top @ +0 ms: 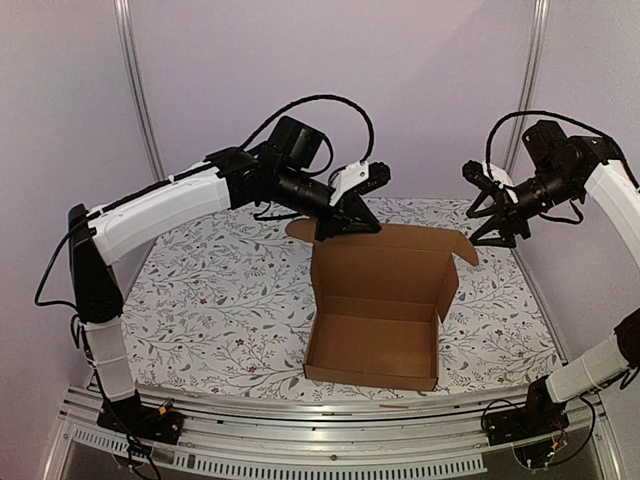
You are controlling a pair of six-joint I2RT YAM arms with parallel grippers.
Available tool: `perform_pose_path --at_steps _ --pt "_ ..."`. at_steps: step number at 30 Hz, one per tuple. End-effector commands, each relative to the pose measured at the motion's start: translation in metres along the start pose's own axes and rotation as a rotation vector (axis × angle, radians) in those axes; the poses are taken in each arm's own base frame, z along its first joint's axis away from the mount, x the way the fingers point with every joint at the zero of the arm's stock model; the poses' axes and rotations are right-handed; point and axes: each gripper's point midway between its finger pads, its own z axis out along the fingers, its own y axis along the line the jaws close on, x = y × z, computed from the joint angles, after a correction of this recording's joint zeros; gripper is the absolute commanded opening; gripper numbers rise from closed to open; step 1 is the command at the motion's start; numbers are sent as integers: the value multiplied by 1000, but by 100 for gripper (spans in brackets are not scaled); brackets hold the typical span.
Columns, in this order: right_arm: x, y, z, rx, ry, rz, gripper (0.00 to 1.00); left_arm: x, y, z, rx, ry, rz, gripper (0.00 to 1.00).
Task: Fold the paper box
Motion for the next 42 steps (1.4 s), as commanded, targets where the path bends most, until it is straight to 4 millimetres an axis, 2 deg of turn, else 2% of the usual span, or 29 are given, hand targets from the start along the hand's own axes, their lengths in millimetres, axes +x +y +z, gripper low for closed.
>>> perform_pose_path --at_steps 1,8,13,23,30,36,42 --pt "7 49 0 -205 25 71 72 8 9 -4 -31 19 -41 0" --pt "-1 53 11 -261 -21 93 70 4 6 -5 -14 3 -45 0" --pt "-8 46 18 -253 -69 131 65 2 -1 -4 21 -12 -44 0" --pt "-10 34 36 -244 -131 152 54 8 -18 -1 116 -9 -46 0" --pt "-20 40 32 -255 -203 105 51 7 -22 -4 154 -20 -56 0" --pt "-10 51 26 -266 -155 -13 50 0 -22 -12 181 -55 -70 0" --pt "-8 56 20 -257 -143 -88 50 -5 -21 -16 194 -78 -78 0"
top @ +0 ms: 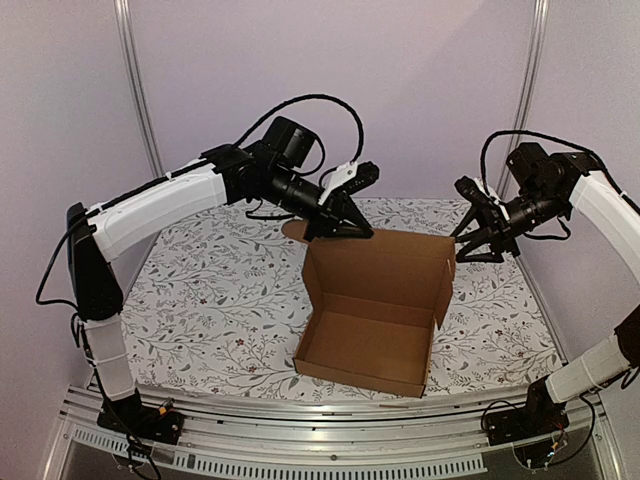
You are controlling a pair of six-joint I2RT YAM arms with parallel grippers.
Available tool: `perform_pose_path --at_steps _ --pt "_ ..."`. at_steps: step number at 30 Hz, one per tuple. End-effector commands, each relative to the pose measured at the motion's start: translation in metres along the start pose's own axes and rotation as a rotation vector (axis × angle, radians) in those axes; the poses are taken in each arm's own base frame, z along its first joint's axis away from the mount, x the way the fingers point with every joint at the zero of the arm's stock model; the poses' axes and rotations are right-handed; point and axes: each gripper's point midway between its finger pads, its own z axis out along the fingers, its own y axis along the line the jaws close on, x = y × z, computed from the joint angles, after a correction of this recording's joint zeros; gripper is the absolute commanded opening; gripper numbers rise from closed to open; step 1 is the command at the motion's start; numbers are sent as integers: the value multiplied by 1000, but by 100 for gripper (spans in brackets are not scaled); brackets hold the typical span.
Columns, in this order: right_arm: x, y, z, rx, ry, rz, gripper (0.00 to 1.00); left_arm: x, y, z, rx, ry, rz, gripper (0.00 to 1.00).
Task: Fold the paper box
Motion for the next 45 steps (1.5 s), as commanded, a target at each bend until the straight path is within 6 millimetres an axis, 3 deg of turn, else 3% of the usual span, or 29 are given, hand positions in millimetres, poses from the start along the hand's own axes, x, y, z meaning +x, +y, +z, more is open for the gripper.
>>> perform_pose_path --at_steps 1,11,17,22,29,38,40,42,45 --pt "-3 13 -6 -12 15 -78 50 -9 -7 -3 61 -48 -35 0" --pt "-26 3 3 -43 -108 8 54 -5 -2 3 59 -39 -64 0" --pt "-31 -23 14 5 -144 128 49 -8 -1 3 51 -50 -57 0" --pt "-31 -31 20 -3 -154 195 45 -6 -1 6 53 -48 -64 0" --pt "-33 -28 24 2 -155 168 19 -4 1 9 54 -47 -78 0" --pt "-42 -29 18 52 -185 135 0 -1 4 13 42 -36 -103 0" --pt "-40 -30 17 61 -179 134 0 1 6 13 30 -29 -112 8" --pt "-37 -32 18 76 -164 132 0 1 11 11 -12 -16 -121 23" --pt "-32 -32 19 92 -146 110 0 -1 25 -5 -161 -4 -114 38"
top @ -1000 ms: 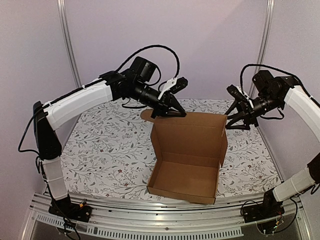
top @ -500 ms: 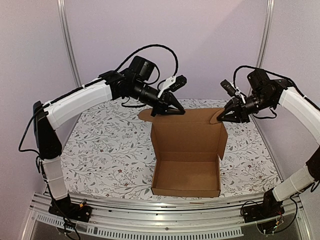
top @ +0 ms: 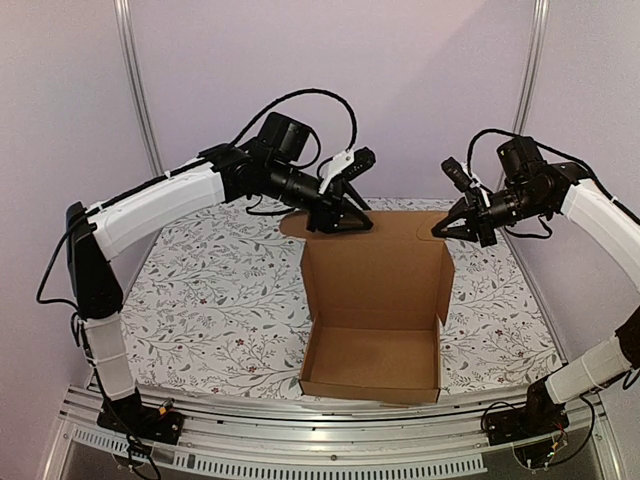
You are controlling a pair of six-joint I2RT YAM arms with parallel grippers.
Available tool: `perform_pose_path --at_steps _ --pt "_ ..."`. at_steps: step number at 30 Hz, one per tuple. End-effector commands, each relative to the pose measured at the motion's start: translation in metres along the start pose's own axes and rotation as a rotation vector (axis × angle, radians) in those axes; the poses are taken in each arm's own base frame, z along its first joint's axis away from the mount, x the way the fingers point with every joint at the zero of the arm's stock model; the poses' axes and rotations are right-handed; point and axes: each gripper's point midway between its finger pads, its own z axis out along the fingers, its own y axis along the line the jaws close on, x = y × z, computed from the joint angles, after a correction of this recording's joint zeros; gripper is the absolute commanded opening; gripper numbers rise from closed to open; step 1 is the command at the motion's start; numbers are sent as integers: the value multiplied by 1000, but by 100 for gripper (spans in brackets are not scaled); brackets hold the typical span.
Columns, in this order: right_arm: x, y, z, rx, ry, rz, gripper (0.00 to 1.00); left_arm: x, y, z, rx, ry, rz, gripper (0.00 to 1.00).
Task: Fold the paper box
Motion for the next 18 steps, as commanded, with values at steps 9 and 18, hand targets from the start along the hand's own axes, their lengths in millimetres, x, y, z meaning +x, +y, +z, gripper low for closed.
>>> perform_pose_path --at_steps 9,18 --pt "8 3 -12 11 15 -107 0 36 37 -149 -766 -157 -68 75" --pt "14 2 -18 12 27 -122 0 78 25 -138 -570 -241 -185 75"
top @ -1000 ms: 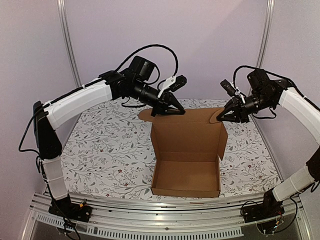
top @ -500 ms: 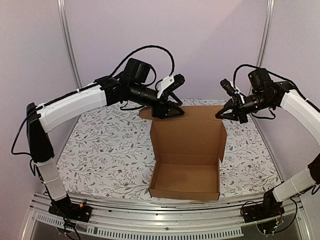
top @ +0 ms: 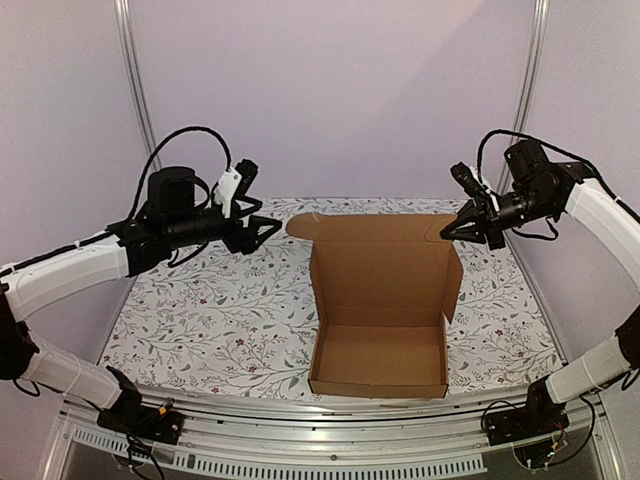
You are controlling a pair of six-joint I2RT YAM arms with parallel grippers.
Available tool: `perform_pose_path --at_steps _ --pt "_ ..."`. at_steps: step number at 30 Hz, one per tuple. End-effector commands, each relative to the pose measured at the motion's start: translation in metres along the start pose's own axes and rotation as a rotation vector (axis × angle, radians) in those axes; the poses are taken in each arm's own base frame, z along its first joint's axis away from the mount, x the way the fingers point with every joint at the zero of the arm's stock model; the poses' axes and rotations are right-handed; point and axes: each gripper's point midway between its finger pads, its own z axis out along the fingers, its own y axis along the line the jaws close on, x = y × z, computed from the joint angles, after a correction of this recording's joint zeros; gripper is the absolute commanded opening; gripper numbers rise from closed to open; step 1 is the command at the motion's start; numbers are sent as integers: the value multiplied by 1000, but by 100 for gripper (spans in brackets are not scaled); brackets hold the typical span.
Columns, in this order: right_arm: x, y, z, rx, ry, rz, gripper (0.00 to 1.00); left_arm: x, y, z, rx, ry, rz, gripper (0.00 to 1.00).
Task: Fold the paper box
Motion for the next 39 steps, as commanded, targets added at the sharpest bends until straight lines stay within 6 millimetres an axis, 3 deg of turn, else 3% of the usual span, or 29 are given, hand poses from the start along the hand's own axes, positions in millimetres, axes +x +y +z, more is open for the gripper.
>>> perform_pose_path --at_steps 1,10,15,21,25,30,33,39 --pt "3 7 -5 -2 17 -9 0 -7 -36 11 217 -60 -42 73" --pt "7 5 -1 5 14 6 0 -8 -56 28 381 -27 -42 51" --pt "8 2 0 17 10 16 0 -7 -65 34 442 -6 -54 30" --pt "11 0 1 26 12 23 0 -4 -78 37 480 10 -45 28" --pt "11 -2 2 29 10 33 0 4 -84 41 480 53 -42 15" --pt "11 -8 3 58 2 52 0 4 -83 49 418 75 -35 0" --pt "7 -13 3 83 -25 69 0 -3 -84 58 351 59 -41 0" --pt "0 -24 2 138 -56 137 0 -29 -66 87 -6 5 -164 0"
